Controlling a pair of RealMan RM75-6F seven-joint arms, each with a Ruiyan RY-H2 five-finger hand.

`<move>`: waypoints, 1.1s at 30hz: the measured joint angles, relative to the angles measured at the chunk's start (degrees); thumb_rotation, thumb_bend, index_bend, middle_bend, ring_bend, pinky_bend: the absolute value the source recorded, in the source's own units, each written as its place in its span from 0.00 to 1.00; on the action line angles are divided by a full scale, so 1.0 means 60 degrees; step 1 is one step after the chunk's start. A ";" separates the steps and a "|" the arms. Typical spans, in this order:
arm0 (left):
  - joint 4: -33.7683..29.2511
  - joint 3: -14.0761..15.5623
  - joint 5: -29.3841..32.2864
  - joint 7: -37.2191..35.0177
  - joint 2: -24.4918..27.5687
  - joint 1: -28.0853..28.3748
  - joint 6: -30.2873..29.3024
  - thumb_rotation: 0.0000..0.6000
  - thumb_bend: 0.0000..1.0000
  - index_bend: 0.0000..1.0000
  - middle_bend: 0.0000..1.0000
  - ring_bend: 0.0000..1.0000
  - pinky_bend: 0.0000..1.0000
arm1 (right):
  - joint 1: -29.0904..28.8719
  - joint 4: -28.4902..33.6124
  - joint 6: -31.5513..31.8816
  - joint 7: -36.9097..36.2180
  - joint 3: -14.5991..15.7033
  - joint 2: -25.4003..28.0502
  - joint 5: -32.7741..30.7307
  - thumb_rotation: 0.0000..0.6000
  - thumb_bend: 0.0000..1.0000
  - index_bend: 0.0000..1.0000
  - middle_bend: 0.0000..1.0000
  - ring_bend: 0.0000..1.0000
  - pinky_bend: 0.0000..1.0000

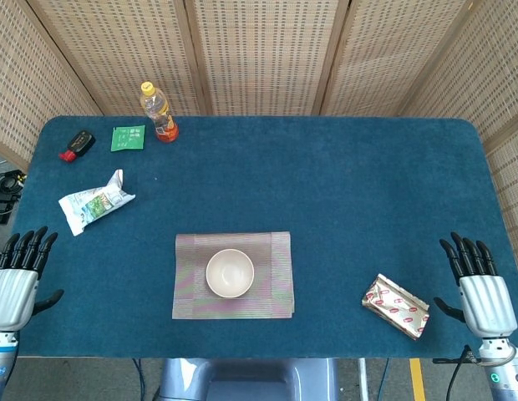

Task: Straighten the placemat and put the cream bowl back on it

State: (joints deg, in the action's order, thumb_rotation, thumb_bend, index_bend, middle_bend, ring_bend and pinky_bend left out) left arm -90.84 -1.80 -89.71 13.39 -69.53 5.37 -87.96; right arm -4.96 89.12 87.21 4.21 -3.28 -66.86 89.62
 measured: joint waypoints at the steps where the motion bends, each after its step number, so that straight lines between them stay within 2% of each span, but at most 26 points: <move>1: -0.0013 -0.0009 -0.0031 0.0015 -0.0011 0.0043 0.0034 1.00 0.14 0.01 0.00 0.00 0.00 | 0.0002 0.0005 0.0001 -0.0012 -0.0003 0.0004 -0.0009 1.00 0.09 0.00 0.00 0.00 0.00; 9: -0.0226 -0.0183 -0.0654 0.0845 -0.0156 0.0769 0.0500 1.00 0.15 0.23 0.00 0.00 0.00 | -0.0021 0.0007 -0.0054 -0.0112 -0.0023 0.0028 -0.0052 1.00 0.09 0.00 0.00 0.00 0.00; 16: -0.0490 -0.0269 -0.1089 0.2030 -0.0884 0.1656 0.1563 1.00 0.16 0.37 0.00 0.00 0.00 | -0.0016 0.0016 -0.0050 -0.0339 -0.0075 0.0110 -0.0137 1.00 0.09 0.00 0.00 0.00 0.00; 25: -0.0465 -0.0340 -0.0928 0.3277 -0.2438 0.2622 0.3023 1.00 0.17 0.42 0.00 0.00 0.00 | -0.0012 -0.0006 -0.0074 -0.0888 -0.0193 0.0298 -0.0327 1.00 0.09 0.00 0.00 0.00 0.00; 33: -0.0071 -0.0485 -0.0337 0.3754 -0.3469 0.3130 0.3766 1.00 0.18 0.47 0.00 0.00 0.00 | 0.0000 -0.0039 -0.0066 -0.1274 -0.0258 0.0416 -0.0410 1.00 0.09 0.00 0.00 0.00 0.00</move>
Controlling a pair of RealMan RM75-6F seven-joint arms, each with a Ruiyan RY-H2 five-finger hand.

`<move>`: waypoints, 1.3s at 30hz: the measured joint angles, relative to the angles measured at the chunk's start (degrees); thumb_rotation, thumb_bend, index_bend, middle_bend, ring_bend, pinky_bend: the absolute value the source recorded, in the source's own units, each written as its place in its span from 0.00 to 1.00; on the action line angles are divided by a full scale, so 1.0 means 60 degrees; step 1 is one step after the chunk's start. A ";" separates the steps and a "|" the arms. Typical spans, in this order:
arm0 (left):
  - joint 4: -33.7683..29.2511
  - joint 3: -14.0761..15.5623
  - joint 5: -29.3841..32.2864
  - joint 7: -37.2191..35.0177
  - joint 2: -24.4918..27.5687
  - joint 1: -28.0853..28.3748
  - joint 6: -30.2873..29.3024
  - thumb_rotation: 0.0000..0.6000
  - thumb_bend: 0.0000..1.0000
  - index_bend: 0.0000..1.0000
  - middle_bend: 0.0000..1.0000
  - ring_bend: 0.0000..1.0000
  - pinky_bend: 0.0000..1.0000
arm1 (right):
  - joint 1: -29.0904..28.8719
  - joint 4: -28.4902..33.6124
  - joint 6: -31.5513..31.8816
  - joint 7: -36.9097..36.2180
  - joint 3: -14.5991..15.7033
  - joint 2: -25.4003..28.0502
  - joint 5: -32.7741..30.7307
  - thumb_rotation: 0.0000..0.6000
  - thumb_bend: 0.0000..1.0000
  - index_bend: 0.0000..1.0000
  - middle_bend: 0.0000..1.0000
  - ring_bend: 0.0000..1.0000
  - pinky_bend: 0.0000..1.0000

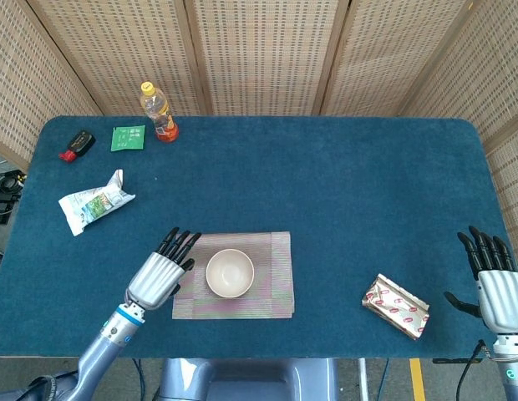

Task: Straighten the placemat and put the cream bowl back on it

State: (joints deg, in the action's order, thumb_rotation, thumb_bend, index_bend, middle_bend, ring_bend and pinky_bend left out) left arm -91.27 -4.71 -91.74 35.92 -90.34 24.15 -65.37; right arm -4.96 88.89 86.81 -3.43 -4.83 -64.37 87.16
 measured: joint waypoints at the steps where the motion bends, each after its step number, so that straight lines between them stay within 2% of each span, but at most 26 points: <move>1: 0.0090 -0.0040 0.0117 0.0062 -0.0182 0.0086 0.0105 1.00 0.18 0.47 0.00 0.00 0.00 | 0.0001 -0.0008 0.0008 -0.0039 -0.0011 0.0009 -0.0007 1.00 0.09 0.00 0.00 0.00 0.00; 10: 0.0784 -0.0242 0.0842 0.0888 -0.1447 0.0826 0.0917 1.00 0.19 0.49 0.00 0.00 0.00 | 0.0021 -0.0065 0.0039 -0.0454 -0.0114 0.0111 -0.0138 1.00 0.09 0.00 0.00 0.00 0.00; 17: 0.1388 -0.0290 0.1228 0.1265 -0.2245 0.1254 0.1164 1.00 0.19 0.55 0.00 0.00 0.00 | 0.0038 -0.0107 0.0069 -0.0642 -0.0137 0.0160 -0.0142 1.00 0.09 0.01 0.00 0.00 0.00; 20: 0.1640 -0.0245 0.1318 0.1299 -0.2459 0.1334 0.1185 1.00 0.29 0.61 0.00 0.00 0.00 | 0.0044 -0.0109 0.0097 -0.0707 -0.0152 0.0174 -0.0137 1.00 0.09 0.01 0.00 0.00 0.00; 21: 0.1733 -0.0209 0.1334 0.1285 -0.2521 0.1353 0.1164 1.00 0.36 0.64 0.00 0.00 0.00 | 0.0046 -0.0112 0.0103 -0.0732 -0.0156 0.0178 -0.0136 1.00 0.09 0.01 0.00 0.00 0.00; 25: 0.1931 -0.0084 0.1297 0.1190 -0.2606 0.1363 0.0990 1.00 0.56 0.71 0.00 0.00 0.00 | 0.0053 -0.0117 0.0125 -0.0807 -0.0157 0.0194 -0.0113 1.00 0.09 0.01 0.00 0.00 0.00; 32: 0.2117 0.0054 0.1055 0.0761 -0.2495 0.1332 0.0556 1.00 0.58 0.76 0.00 0.00 0.00 | 0.0075 -0.0094 0.0184 -0.0796 -0.0142 0.0194 -0.0059 1.00 0.09 0.01 0.00 0.00 0.00; 39: 0.2113 -0.0041 0.0969 0.0344 -0.1849 0.1269 0.0132 1.00 0.58 0.76 0.00 0.00 0.00 | 0.0096 -0.0055 0.0227 -0.0747 -0.0141 0.0208 -0.0044 1.00 0.09 0.01 0.00 0.00 0.00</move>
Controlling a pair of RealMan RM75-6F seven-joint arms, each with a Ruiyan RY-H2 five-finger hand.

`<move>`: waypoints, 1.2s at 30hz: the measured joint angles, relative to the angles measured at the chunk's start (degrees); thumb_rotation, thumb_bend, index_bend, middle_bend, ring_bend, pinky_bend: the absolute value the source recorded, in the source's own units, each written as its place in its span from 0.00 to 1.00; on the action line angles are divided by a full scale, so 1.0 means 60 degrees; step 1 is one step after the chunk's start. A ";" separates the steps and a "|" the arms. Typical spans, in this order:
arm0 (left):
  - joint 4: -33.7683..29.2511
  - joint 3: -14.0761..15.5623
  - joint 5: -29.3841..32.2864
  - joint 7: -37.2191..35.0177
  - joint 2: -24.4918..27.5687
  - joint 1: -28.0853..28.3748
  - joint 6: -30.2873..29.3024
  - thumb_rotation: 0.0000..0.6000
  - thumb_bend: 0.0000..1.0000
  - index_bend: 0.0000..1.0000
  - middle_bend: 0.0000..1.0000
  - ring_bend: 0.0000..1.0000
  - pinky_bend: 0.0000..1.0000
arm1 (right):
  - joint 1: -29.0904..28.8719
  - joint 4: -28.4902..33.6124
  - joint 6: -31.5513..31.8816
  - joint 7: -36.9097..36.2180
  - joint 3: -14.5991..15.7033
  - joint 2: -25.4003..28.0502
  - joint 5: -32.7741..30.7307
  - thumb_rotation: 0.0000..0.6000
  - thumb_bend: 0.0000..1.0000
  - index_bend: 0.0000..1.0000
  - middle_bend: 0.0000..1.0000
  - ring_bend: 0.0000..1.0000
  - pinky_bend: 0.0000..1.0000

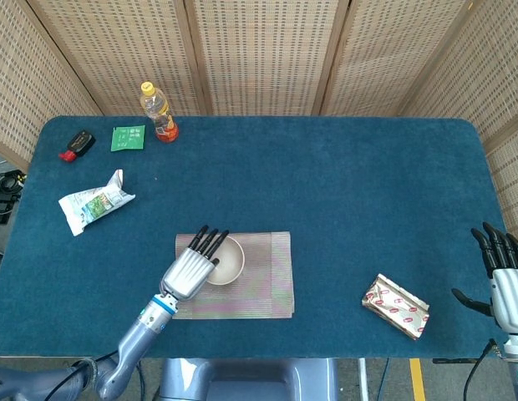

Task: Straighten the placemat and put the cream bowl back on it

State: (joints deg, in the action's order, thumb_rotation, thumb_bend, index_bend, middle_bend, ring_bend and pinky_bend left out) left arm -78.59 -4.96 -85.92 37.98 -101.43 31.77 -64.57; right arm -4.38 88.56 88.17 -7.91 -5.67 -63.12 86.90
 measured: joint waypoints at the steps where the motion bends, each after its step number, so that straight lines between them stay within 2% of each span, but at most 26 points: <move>1: -0.0003 -0.0029 0.0004 -0.0136 0.0204 -0.0034 -0.0084 1.00 0.58 0.76 0.00 0.00 0.00 | -0.0001 0.0007 -0.0008 0.0003 0.0003 0.0002 0.0001 1.00 0.09 0.01 0.00 0.00 0.00; 8: 0.0406 -0.0081 0.0146 -0.1306 0.1408 -0.0337 -0.0442 1.00 0.58 0.76 0.00 0.00 0.00 | -0.0022 0.0040 -0.0075 0.0137 0.0037 -0.0020 0.0019 1.00 0.09 0.01 0.00 0.00 0.00; 16: 0.1613 0.0041 0.0476 -0.2881 0.1982 -0.0843 -0.0657 1.00 0.58 0.76 0.00 0.00 0.00 | -0.0037 0.0093 -0.0106 0.0355 0.0082 -0.0070 0.0066 1.00 0.09 0.01 0.00 0.00 0.00; 28: 0.3847 0.0613 0.0575 -0.5018 0.2157 -0.1773 -0.0931 1.00 0.58 0.74 0.00 0.00 0.00 | -0.0027 0.0198 -0.0108 0.0511 0.0159 -0.0085 0.0162 1.00 0.09 0.01 0.00 0.00 0.00; 36: 0.4987 0.0916 0.0519 -0.5845 0.1975 -0.2084 -0.0693 1.00 0.56 0.70 0.00 0.00 0.00 | -0.0024 0.0222 -0.0108 0.0584 0.0171 -0.0095 0.0171 1.00 0.09 0.01 0.00 0.00 0.00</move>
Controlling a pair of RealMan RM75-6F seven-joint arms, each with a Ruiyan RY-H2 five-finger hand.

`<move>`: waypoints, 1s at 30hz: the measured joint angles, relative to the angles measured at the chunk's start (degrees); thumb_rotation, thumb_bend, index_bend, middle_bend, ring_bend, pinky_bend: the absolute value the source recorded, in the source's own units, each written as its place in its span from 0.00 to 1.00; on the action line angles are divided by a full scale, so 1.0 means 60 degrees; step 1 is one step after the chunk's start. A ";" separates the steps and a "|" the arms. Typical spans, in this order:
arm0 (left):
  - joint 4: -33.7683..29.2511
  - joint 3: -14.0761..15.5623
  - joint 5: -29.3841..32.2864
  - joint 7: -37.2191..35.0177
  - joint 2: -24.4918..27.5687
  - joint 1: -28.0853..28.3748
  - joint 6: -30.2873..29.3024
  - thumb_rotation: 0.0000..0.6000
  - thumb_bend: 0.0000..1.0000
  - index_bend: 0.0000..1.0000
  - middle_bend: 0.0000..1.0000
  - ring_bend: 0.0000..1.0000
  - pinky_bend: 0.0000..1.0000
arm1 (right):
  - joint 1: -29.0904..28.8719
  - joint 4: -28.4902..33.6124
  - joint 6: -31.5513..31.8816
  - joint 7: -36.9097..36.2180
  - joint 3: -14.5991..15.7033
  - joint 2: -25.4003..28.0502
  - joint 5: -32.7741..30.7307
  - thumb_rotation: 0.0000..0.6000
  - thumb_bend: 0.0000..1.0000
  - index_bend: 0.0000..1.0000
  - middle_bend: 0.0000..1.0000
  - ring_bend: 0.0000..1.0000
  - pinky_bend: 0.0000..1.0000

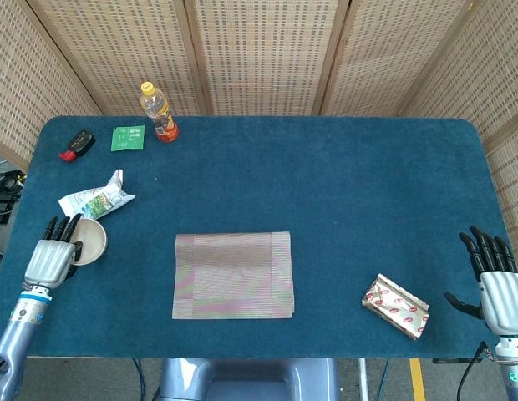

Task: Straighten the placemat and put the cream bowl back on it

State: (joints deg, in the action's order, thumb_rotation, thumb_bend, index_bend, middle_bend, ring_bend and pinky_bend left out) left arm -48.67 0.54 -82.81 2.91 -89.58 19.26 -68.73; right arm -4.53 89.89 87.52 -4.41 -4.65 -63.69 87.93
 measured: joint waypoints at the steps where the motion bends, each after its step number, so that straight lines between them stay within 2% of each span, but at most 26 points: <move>1: 0.0083 0.0034 -0.0016 -0.0070 -0.0029 -0.0019 0.0064 1.00 0.53 0.68 0.00 0.00 0.00 | 0.0000 0.0004 0.0000 0.0005 0.0004 -0.0002 0.0007 1.00 0.09 0.01 0.00 0.00 0.00; 5: 0.0241 0.0122 -0.0057 -0.0235 -0.0066 -0.0034 0.0332 1.00 0.38 0.57 0.00 0.00 0.00 | 0.0001 0.0011 -0.0001 0.0053 0.0015 -0.0020 0.0015 1.00 0.09 0.01 0.00 0.00 0.00; 7: 0.0294 0.0140 -0.0078 -0.0291 -0.0063 -0.0039 0.0375 1.00 0.30 0.45 0.00 0.00 0.00 | 0.0001 0.0011 -0.0004 0.0063 0.0012 -0.0023 0.0005 1.00 0.09 0.01 0.00 0.00 0.00; 13: 0.0313 0.0117 -0.0132 -0.0428 0.0037 -0.0068 0.0280 1.00 0.20 0.10 0.00 0.00 0.00 | 0.0000 0.0018 -0.0009 0.0052 0.0003 -0.0014 -0.0012 1.00 0.09 0.01 0.00 0.00 0.00; 15: 0.0261 0.0110 -0.0169 -0.0482 0.0129 -0.0081 0.0199 1.00 0.20 0.04 0.00 0.00 0.00 | 0.0005 0.0026 0.0000 0.0039 0.0000 -0.0004 -0.0012 1.00 0.09 0.01 0.00 0.00 0.00; 21: -0.0333 0.0106 -0.0294 -0.0467 0.0748 -0.0105 -0.0010 1.00 0.21 0.02 0.00 0.00 0.00 | 0.0024 0.0052 0.0036 -0.0026 -0.0010 0.0035 -0.0016 1.00 0.09 0.01 0.00 0.00 0.00; 30: -0.2858 -0.0035 -0.0535 -0.0311 0.1968 -0.0159 -0.0708 1.00 0.22 0.09 0.00 0.00 0.00 | 0.0019 0.0069 0.0013 -0.0027 0.0002 0.0024 -0.0004 1.00 0.09 0.01 0.00 0.00 0.00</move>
State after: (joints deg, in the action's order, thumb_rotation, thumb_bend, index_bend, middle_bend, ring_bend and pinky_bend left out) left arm -65.82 0.33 -86.02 1.04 -77.77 18.31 -72.98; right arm -4.41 90.30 87.60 -4.57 -4.64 -63.55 87.90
